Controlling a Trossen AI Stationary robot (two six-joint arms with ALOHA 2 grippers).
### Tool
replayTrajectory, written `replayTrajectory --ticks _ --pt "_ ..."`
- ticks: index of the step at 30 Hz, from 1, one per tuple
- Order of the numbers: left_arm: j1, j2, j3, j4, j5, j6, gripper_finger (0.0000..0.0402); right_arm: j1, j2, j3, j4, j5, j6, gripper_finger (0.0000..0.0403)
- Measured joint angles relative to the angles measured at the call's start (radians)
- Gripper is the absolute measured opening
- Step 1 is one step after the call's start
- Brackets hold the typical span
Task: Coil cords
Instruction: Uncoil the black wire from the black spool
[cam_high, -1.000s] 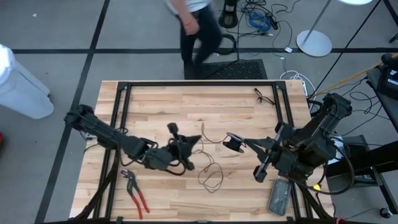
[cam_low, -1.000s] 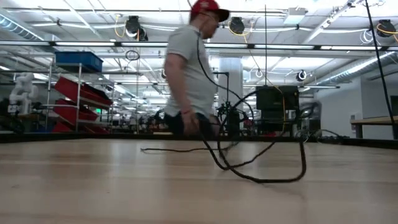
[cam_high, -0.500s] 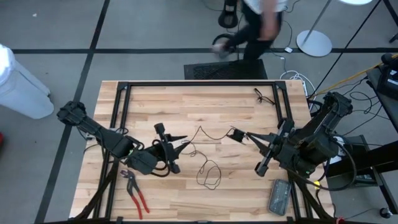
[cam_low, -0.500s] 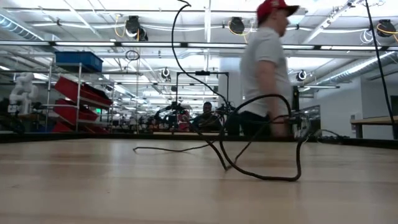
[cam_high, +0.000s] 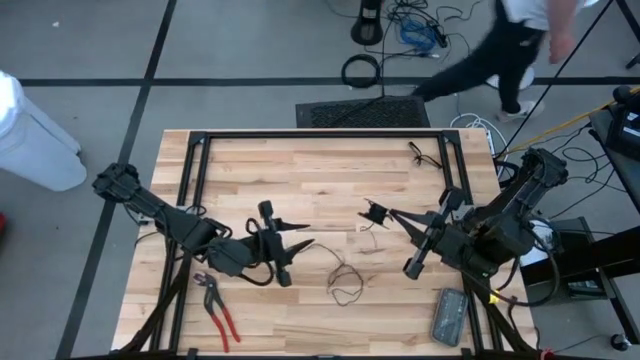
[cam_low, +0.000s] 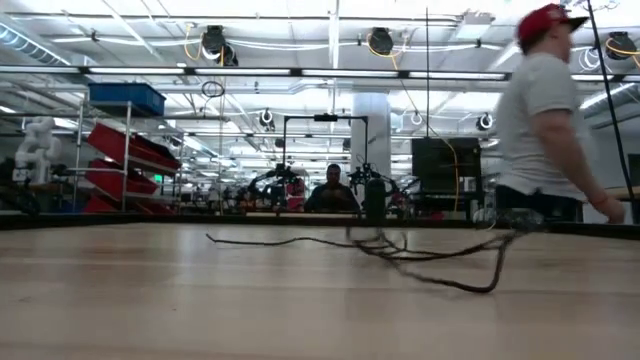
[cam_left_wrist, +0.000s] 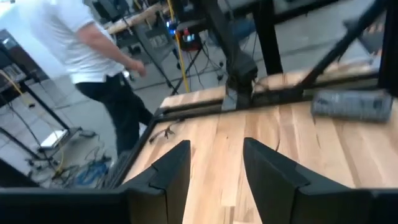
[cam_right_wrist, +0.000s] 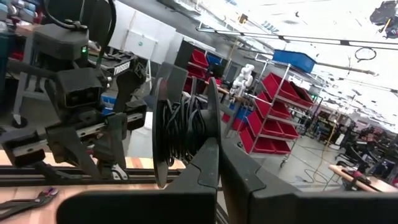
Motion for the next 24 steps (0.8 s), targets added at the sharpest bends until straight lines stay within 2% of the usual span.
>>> replayTrajectory --ticks 5,12,16,21,24 --pt "0.006 0.038 0.000 0.260 0.009 0.107 0.0156 -0.018 0.000 0.000 -0.031 -0.019 0.036 0.0000" --pt "0.038 0.181 0.000 0.544 0.061 0.307 0.0156 -0.060 0.000 0.000 -0.107 -0.167 0.160 0.0000" --pt "0.050 0.256 0.000 0.691 0.074 0.440 0.0156 -0.079 0.000 0.000 -0.147 -0.206 0.208 0.0000" --pt "0.053 0.304 0.000 0.827 -0.024 0.577 0.0156 -0.078 0.000 0.000 -0.156 -0.207 0.216 0.0000" --pt "0.055 0.314 0.000 0.836 -0.028 0.604 0.0156 -0.078 0.000 0.000 -0.156 -0.207 0.215 0.0000"
